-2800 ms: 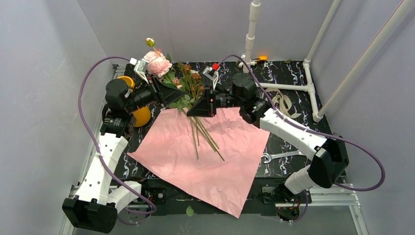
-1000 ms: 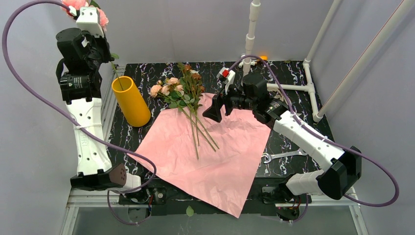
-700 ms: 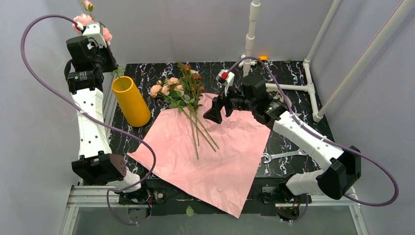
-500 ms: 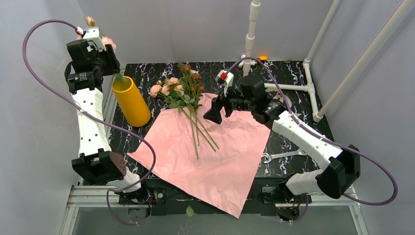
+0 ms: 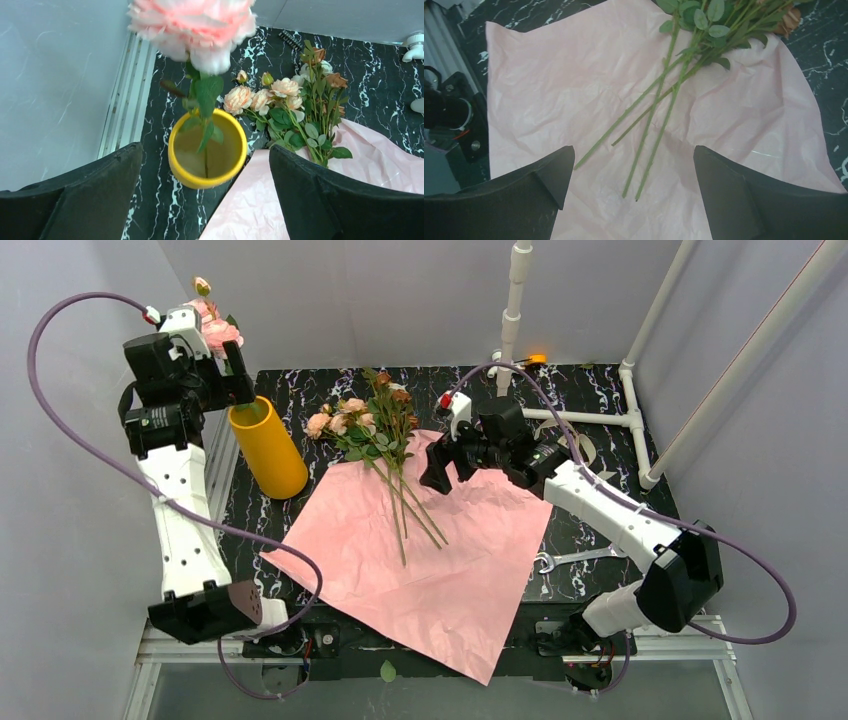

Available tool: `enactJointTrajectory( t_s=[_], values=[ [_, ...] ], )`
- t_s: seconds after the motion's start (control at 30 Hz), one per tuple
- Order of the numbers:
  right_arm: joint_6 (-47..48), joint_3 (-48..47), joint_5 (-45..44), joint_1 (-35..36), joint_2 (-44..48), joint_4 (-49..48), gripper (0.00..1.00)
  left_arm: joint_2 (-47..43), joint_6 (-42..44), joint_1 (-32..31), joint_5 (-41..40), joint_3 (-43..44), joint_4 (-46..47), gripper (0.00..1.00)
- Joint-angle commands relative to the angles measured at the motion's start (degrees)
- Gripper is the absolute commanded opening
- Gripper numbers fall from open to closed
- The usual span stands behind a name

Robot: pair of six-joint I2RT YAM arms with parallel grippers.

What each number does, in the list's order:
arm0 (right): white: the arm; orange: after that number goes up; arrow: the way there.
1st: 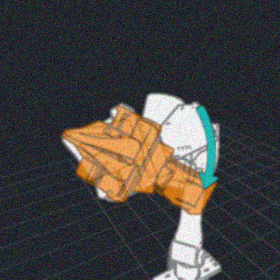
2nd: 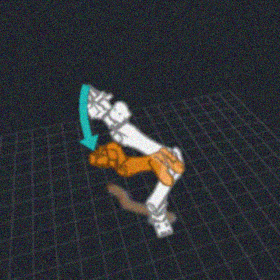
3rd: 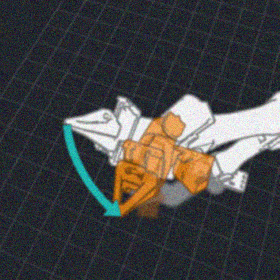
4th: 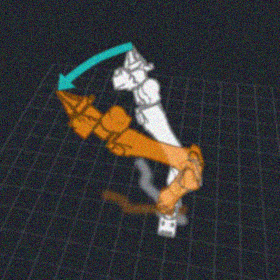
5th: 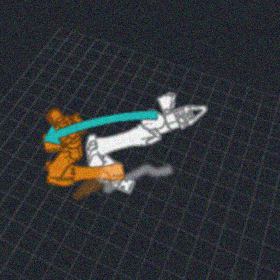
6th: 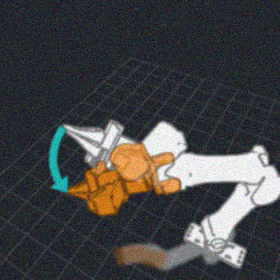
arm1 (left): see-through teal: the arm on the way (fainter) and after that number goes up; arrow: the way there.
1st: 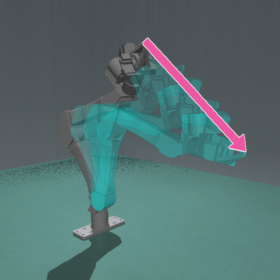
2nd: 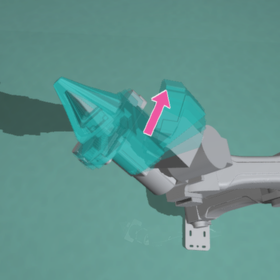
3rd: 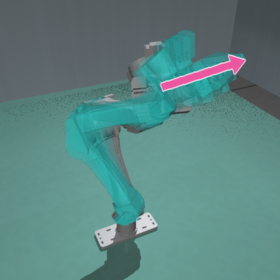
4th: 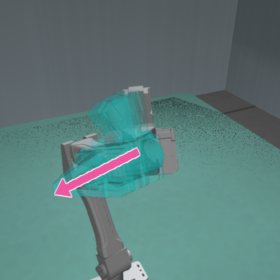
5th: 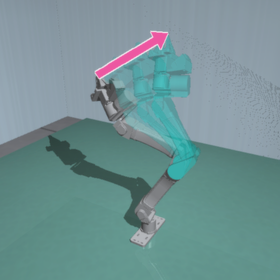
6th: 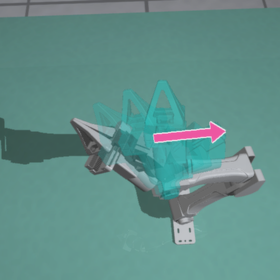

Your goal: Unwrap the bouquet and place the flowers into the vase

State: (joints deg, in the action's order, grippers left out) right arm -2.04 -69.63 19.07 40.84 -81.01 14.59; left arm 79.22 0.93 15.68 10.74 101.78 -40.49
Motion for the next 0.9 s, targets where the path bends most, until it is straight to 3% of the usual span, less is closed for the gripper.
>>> enactJointTrajectory(
  t_s=[0.0, 0.2, 0.43, 0.6, 0.87],
  values=[
    [0.42, -3.81, -7.28, -0.07, -2.05, 2.25, 0.97, -9.27, -0.49, 0.43, -2.26, -0.51, -4.45, 0.98],
    [-2.31, -8.08, -12.66, 0.80, -8.12, 5.07, 0.86, -14.41, -0.58, 0.42, -0.18, -1.26, -9.00, 0.98],
    [1.12, -17.42, -18.62, 4.82, -20.25, 8.47, 0.63, -21.76, 1.41, 0.38, 11.90, -13.21, -10.03, 0.98],
    [1.93, -26.57, -20.96, 6.11, -30.44, 13.87, 0.59, -25.78, 3.11, 0.40, 16.35, -22.30, -10.07, 0.98],
    [3.88, -32.54, -20.89, 7.05, -39.91, 15.37, 0.48, -30.57, 3.06, 0.33, 19.48, -32.00, -8.16, 0.98]
  ],
)
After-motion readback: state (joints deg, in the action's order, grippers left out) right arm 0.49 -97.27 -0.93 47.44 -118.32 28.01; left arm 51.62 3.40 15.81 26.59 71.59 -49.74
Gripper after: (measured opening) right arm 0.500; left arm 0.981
